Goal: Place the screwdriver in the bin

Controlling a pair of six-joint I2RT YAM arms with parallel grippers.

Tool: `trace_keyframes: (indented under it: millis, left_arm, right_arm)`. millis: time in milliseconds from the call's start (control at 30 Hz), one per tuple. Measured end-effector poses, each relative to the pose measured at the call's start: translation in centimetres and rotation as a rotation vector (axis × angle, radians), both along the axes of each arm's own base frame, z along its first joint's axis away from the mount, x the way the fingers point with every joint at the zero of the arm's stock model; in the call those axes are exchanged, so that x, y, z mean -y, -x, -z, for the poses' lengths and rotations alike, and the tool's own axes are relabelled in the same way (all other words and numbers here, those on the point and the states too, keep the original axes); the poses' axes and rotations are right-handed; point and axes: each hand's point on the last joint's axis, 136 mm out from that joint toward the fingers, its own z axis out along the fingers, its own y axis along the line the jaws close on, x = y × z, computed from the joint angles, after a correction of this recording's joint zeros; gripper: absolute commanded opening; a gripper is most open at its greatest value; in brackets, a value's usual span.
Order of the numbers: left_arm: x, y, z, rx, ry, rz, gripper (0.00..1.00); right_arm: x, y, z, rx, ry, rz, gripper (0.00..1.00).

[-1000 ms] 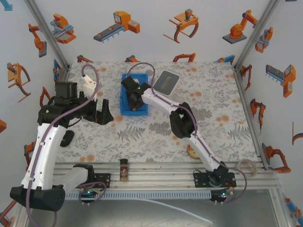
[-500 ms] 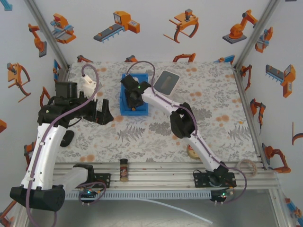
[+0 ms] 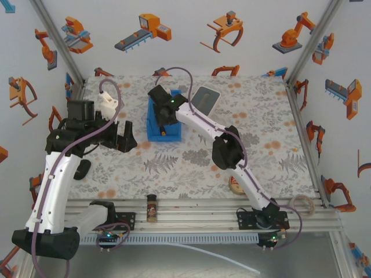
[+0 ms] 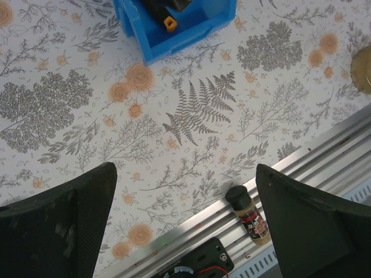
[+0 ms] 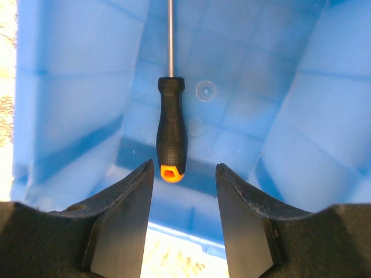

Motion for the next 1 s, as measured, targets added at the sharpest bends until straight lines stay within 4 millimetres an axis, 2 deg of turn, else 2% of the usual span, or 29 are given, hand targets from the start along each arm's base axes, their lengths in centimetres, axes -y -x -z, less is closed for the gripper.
trace_keyframes:
  millis: [300, 400, 533, 567, 633, 867, 1000]
  left_arm:
    - [-0.5, -0.3, 0.1, 0.008, -0.024, -0.028, 0.97]
    - [-0.8, -0.7, -0.1, 0.023, -0.034, -0.046, 0.97]
    - [-1.2, -1.1, 0.2, 0.047, -0.044, -0.066, 0.97]
    - [-1.3, -1.2, 0.4, 0.049, -0.048, -0.071, 0.97]
    - [-1.4, -1.4, 0.9, 0.050, -0.055, -0.083, 0.97]
    - [-1.5, -2.3, 2.3, 0.062, -0.051, -0.103, 0.97]
    - [-1.8, -2.9, 2.9, 0.095, -0.042, -0.137, 0.97]
  right_arm:
    - [0.6, 1.4, -9.9, 0.139, -0.064, -0.020, 0.50]
    - [0.7, 3.4, -12.5, 0.180, -0.055, -0.048, 0.53]
    - [2.1, 7.5, -13.8, 0.191, -0.031, -0.086, 0.57]
    - [2.9, 8.7, -13.8, 0.189, -0.026, -0.093, 0.63]
    - [4.9, 10.3, -14.0, 0.200, -0.029, -0.088, 0.69]
    - [14.5, 13.7, -15.6, 0.322, -0.005, 0.032, 0.76]
    - [18.9, 15.3, -16.4, 0.392, 0.011, 0.097, 0.79]
